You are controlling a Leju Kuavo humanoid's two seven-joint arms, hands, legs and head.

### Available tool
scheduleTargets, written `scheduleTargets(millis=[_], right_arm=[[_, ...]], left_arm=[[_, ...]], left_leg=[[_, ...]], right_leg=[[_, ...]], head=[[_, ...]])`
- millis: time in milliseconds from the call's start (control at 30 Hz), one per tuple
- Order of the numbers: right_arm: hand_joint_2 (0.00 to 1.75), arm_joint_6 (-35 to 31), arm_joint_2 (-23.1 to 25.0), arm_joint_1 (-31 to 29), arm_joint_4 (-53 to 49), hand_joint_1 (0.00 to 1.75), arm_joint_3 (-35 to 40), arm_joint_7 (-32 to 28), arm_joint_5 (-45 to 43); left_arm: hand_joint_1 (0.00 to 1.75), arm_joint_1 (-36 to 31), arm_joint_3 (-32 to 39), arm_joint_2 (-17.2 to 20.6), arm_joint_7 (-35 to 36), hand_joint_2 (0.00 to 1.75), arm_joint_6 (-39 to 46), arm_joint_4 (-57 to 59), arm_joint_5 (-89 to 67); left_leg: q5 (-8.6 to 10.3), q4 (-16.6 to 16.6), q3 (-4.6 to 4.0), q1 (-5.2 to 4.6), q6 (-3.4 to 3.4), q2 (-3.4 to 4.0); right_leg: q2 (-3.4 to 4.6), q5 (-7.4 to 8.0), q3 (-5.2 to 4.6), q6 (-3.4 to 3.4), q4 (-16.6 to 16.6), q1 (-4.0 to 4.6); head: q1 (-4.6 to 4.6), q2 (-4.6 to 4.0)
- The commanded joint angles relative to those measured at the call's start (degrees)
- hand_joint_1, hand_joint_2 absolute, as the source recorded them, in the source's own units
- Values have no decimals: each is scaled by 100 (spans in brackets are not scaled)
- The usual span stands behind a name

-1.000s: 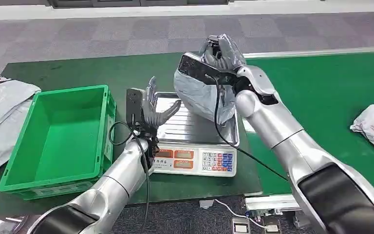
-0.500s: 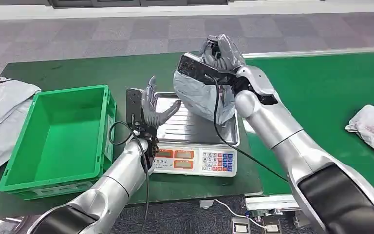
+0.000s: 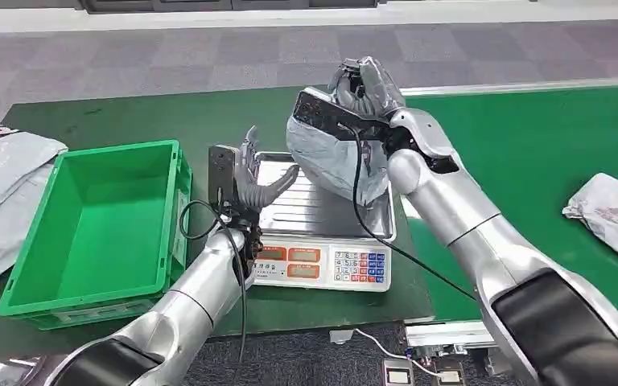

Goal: Moved the parcel from conveyor to table for the left to box.

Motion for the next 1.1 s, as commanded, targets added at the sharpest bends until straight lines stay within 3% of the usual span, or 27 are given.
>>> scheduleTargets(millis=[33, 533, 567, 600, 633, 667, 700, 767, 900, 1100], right_arm=[[175, 32, 36, -235, 291, 175, 308, 1, -18], [175, 32, 36, -235, 291, 175, 308, 1, -18], [175, 119, 387, 485, -429, 0, -412, -369, -738], [175, 116, -37, 1850, -1475, 0, -1509, -592, -2098], [175, 59, -309, 2566, -1969, 0, -1566, -814, -2061], [175, 27, -375, 2746, -2050, 0, -1581, -918, -2052], [175, 22, -383, 2771, -2062, 0, -1587, -932, -2052], [175, 36, -330, 2669, -2077, 0, -1604, -890, -2054], [175, 105, -265, 2500, -2023, 0, -1594, -796, -2025], [175, 105, -265, 2500, -2023, 0, -1594, -796, -2025]], left_arm=[[0, -219, -245, 142, 33, 175, 0, 278, 26], [0, -219, -245, 142, 33, 175, 0, 278, 26], [175, -254, -578, 257, -331, 175, -535, 176, -169], [175, -347, -607, 341, -319, 175, -670, 179, -125], [175, -397, -601, 393, -252, 175, -725, 136, -75], [175, -406, -606, 408, -225, 175, -737, 117, -63], [175, -407, -606, 410, -220, 175, -740, 114, -61], [175, -395, -610, 401, -211, 175, -739, 115, -57], [175, -376, -619, 391, -212, 175, -726, 119, -56], [175, -376, -619, 391, -212, 175, -726, 119, -56]], left_leg=[[-5, -3, 12, 4, -2, 7], [-5, -4, 12, 3, -2, 7], [-6, -8, 20, 5, -3, 9], [-5, -3, 12, 3, -2, 7], [-2, -14, 22, 13, -4, -3], [-2, -25, 35, 15, -5, -7], [10, -64, 72, 33, -6, -54], [-1, -28, 54, 31, -2, -59], [-11, 3, 10, 22, 1, -34], [-9, -3, 16, 19, -1, -19]], right_leg=[[7, -1, 11, -4, -6, 4], [6, -2, 11, -4, -5, 3], [8, -2, 19, -5, -11, 5], [7, -2, 10, -4, -5, 4], [-4, 0, 29, -5, -22, 13], [-8, 0, 43, -7, -34, 16], [-54, 2, 102, -8, -87, 34], [-58, -16, 82, -6, -51, 32], [-38, -12, 33, -3, -20, 23], [-21, -9, 28, -5, -22, 19]], head=[[0, 0], [0, 0], [0, 0], [0, 0], [0, 0], [0, 0], [0, 0], [7, 0], [4, 0], [4, 0]])
